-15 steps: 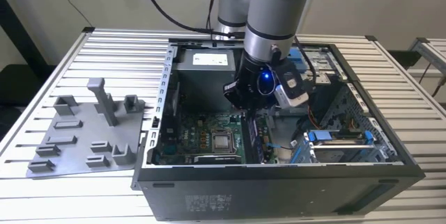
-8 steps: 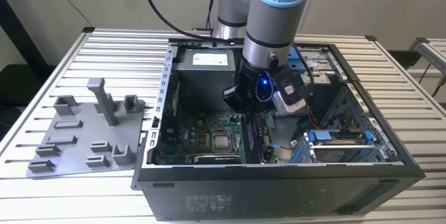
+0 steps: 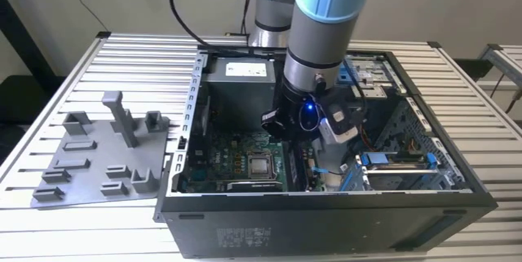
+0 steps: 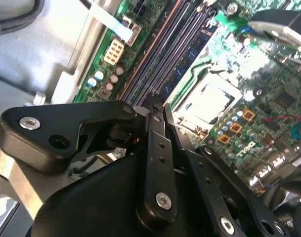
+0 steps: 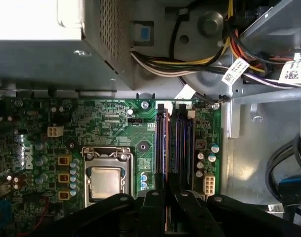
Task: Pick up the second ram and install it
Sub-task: 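Insert the second ram into the second slot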
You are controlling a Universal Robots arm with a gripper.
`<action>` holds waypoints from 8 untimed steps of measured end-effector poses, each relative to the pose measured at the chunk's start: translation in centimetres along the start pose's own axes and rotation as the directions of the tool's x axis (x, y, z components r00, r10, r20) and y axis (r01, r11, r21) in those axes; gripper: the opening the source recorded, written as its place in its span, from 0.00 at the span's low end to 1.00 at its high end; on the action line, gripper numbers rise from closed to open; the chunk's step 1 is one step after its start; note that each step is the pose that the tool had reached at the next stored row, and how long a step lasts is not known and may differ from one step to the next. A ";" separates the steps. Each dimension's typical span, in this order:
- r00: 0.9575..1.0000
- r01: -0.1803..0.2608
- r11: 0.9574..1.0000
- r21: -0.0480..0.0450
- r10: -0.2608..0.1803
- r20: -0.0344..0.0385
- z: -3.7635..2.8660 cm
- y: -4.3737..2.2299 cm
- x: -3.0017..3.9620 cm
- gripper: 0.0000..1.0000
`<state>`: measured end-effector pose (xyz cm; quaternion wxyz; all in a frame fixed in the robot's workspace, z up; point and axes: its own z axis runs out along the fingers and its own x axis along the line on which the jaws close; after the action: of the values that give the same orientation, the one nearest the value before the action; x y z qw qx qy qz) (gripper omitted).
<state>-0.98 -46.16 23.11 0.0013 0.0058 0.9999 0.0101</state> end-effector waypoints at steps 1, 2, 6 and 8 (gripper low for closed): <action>1.000 -0.001 1.000 0.000 0.001 0.000 0.16 -0.08 0.00 0.14; 1.000 -0.004 1.000 0.000 0.004 0.000 0.32 -0.11 0.01 0.14; 1.000 -0.014 1.000 0.000 0.014 0.000 0.70 -0.28 0.00 0.14; 1.000 -0.016 1.000 0.000 0.016 0.000 0.73 -0.33 0.00 0.14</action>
<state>-0.99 -46.48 22.38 0.0012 0.0139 0.9999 0.0101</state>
